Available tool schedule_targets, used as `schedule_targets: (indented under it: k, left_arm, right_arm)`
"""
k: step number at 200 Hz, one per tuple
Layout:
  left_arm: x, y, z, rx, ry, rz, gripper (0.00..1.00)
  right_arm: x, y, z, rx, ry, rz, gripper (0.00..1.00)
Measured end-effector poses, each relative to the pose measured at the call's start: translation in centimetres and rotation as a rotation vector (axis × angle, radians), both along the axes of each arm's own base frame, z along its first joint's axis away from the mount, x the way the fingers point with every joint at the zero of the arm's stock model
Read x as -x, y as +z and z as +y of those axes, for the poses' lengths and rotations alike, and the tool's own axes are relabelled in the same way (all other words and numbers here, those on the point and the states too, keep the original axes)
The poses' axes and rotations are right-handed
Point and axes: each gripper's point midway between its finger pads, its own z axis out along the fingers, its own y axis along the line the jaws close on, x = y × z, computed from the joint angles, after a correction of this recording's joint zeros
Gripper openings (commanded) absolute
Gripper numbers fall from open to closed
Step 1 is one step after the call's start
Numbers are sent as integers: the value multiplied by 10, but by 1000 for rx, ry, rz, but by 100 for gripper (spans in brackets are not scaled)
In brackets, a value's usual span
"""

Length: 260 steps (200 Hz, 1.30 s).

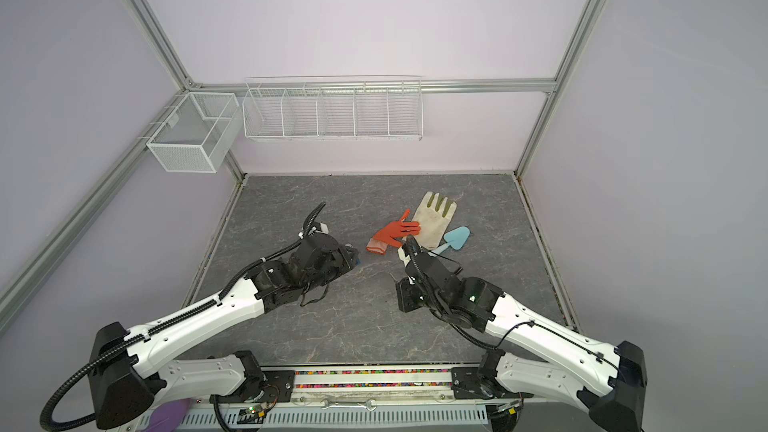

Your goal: Unlock with the key

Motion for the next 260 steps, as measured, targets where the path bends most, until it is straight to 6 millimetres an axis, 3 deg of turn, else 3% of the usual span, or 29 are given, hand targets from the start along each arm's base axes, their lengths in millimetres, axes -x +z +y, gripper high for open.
schedule_targets:
  k: [39, 82, 161, 214, 260]
  left_arm:
    - [2, 13, 10, 73, 56, -23, 0]
    - [3, 15, 22, 106, 115, -28, 0]
    - [1, 17, 35, 125, 183, -45, 0]
    - [1, 16, 37, 124, 190, -45, 0]
    - [0, 16, 37, 124, 194, -48, 0]
  right_arm:
    - [-9, 12, 32, -74, 9, -32, 7]
    - [-18, 9, 57, -126, 4, -24, 6]
    - [-13, 14, 104, -215, 68, 12, 7]
    - [-15, 4, 112, -212, 58, 42, 7]
    - [-19, 19, 116, -232, 46, 29, 7]
